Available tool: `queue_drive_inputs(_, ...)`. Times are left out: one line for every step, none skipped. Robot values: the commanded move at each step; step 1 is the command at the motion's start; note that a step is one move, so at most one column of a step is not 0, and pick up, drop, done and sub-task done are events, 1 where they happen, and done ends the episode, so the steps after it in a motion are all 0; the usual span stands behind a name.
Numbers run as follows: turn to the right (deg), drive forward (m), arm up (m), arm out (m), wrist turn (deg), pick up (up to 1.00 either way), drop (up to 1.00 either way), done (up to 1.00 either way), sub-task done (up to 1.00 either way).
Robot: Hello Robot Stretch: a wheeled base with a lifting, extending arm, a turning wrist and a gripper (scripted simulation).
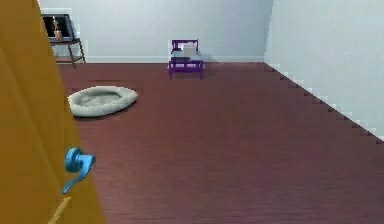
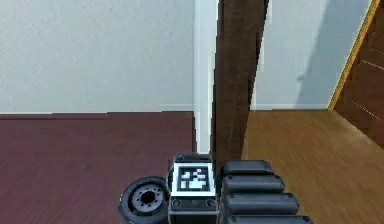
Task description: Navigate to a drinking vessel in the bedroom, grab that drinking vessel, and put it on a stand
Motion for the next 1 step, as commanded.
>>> queue_drive_inputs(0.0,0.8,0.0,0.0,0.0,0.0,0.0,0.0,0.0)
